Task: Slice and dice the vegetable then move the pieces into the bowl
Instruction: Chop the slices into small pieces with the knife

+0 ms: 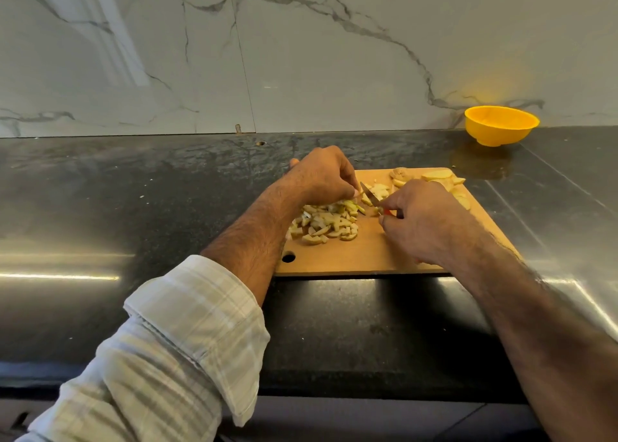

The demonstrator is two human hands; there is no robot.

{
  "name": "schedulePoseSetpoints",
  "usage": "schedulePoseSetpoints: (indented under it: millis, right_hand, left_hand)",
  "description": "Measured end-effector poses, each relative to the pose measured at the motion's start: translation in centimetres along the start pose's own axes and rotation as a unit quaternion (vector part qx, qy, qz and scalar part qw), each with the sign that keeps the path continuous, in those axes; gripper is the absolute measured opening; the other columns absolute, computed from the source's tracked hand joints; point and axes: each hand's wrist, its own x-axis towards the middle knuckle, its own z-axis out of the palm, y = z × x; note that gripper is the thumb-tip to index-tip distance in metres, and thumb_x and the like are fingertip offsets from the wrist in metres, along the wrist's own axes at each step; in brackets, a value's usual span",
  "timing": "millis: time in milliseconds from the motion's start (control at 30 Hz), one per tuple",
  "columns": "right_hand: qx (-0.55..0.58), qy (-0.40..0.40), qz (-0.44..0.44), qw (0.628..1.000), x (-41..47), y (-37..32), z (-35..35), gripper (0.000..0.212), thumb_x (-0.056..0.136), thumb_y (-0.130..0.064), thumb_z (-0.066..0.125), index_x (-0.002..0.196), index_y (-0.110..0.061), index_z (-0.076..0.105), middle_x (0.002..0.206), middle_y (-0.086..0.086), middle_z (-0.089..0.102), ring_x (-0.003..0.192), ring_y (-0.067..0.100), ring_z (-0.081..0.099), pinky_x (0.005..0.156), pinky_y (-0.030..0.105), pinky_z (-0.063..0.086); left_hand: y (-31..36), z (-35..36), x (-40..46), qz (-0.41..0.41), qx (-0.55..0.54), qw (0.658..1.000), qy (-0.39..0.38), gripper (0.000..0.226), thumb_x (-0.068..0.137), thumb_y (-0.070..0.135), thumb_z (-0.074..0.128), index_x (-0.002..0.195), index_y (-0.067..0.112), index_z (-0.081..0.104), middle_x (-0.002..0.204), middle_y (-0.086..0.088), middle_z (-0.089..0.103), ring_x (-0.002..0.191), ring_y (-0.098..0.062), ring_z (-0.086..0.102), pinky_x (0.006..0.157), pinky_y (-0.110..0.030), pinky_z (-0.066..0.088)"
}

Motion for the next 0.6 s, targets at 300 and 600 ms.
schedulePoseSetpoints:
  millis: [300,600]
  right_hand:
    - [0.012,-0.013,-0.005,1.000,0.7,0.3,0.0,0.025,0.098,-0.025,0.067,0.122,-0.023,0.075,0.105,-0.003,0.069,0.079,0.013,0.064,0.064,0.025,0.057]
    - [0.086,-0.007,-0.005,0.996,0.8,0.7,0.0,0.039,0.101,-0.038,0.067,0.138,-0.025,0.067,0.130,0.002,0.068,0.082,0.007,0.058,0.060,0.020,0.046]
  left_hand:
    - [0.2,0.2,-0.1,0.003,0.010,1.000,-0.005,0.011,0.088,0.039,0.084,0.086,0.029,0.079,0.092,0.019,0.073,0.108,-0.006,0.062,0.118,-0.069,0.027]
    - [0.7,-0.5,-0.9,0.033,0.037,0.999,-0.010,0.022,0.084,0.052,0.083,0.092,0.032,0.079,0.099,0.019,0.073,0.116,-0.008,0.059,0.114,-0.067,0.017]
